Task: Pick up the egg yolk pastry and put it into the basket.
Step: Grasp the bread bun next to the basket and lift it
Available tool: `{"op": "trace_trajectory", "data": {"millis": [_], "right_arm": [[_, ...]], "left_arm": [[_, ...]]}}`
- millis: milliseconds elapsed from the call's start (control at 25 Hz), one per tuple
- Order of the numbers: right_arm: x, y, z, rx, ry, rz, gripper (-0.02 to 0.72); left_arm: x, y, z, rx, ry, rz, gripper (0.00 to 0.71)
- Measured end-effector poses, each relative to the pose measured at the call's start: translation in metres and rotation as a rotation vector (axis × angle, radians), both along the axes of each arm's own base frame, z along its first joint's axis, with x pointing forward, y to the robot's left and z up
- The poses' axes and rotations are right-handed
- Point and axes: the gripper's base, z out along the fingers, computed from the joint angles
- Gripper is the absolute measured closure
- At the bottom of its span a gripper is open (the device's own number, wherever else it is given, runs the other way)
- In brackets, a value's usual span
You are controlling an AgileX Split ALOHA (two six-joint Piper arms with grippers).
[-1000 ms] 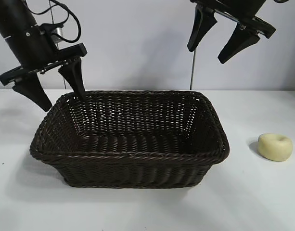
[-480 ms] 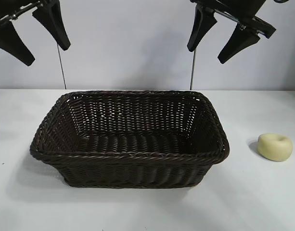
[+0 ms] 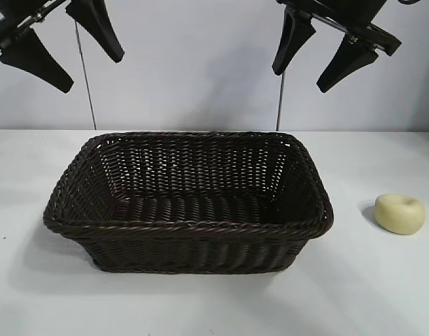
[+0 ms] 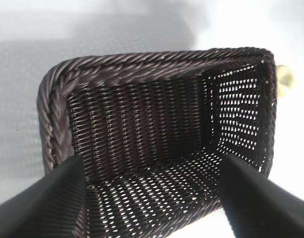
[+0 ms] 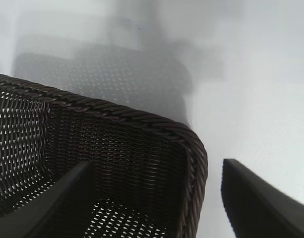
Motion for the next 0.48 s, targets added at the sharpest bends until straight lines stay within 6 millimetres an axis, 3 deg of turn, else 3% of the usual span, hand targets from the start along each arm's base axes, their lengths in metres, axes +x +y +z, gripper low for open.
{"op": "trace_trajectory", "data": {"millis": [280, 480], "right_arm": [[-0.001, -0.001, -0.001, -0.02, 0.012, 0.007, 0.185], [-0.003, -0.011, -0.005, -0.138, 0.033, 0.027, 0.185]], "left_arm": [[0.002, 0.0, 0.001, -0.002, -0.021, 0.013, 0.169], [0.003, 0.0, 0.001, -0.004, -0.03, 0.018, 0.169]]}}
